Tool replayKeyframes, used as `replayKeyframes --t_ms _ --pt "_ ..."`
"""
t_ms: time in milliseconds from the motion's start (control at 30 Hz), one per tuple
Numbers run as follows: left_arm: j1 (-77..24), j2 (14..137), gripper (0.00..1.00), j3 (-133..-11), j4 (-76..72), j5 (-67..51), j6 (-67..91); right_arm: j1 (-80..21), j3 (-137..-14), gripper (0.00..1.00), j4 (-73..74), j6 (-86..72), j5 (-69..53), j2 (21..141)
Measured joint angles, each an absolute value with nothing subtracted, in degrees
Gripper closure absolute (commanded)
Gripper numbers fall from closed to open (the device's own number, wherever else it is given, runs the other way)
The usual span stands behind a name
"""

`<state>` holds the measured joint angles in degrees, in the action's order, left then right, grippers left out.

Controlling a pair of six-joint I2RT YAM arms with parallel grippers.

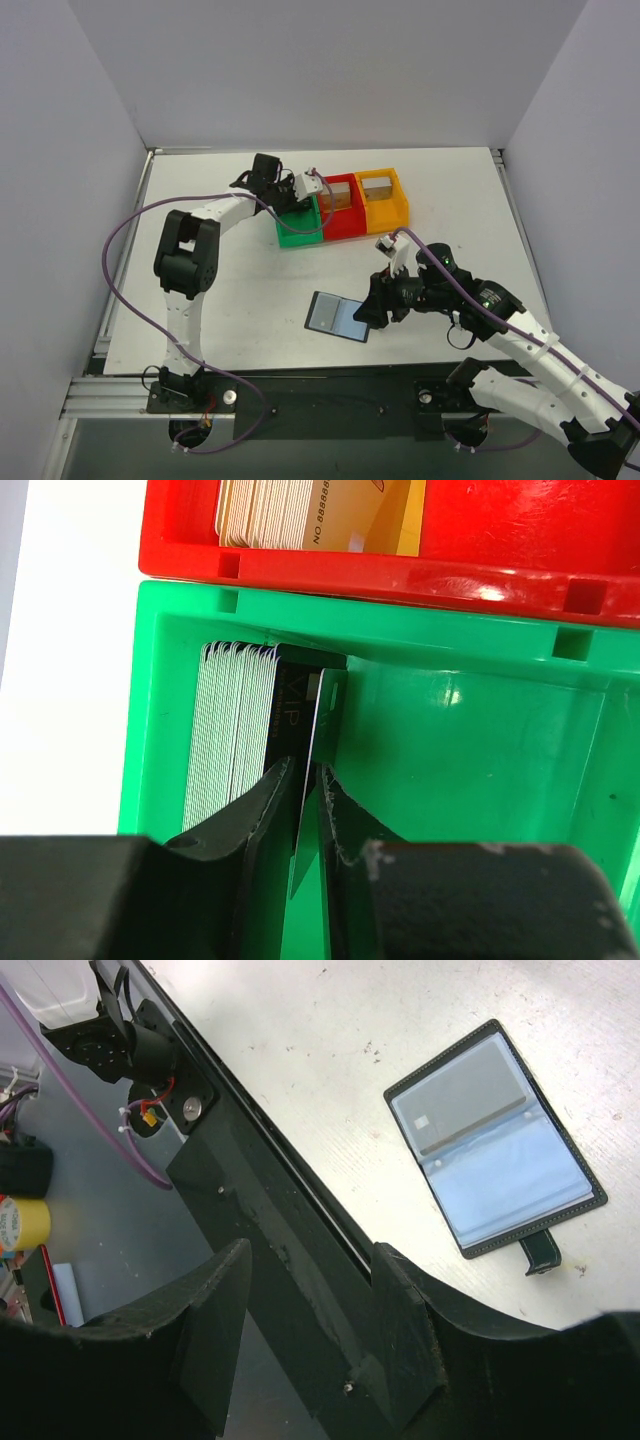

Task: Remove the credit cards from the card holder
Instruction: Place the credit card in the storage box.

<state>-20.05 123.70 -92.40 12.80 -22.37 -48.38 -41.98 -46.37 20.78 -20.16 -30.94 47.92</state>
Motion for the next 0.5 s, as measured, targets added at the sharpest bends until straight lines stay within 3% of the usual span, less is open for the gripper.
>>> replayKeyframes --t_ms 500 --pt "-20.2 123.3 0.73 -92.4 12.1 -20.7 -48.2 -42.0 -46.4 0.53 20.7 -20.8 -31.4 47.9"
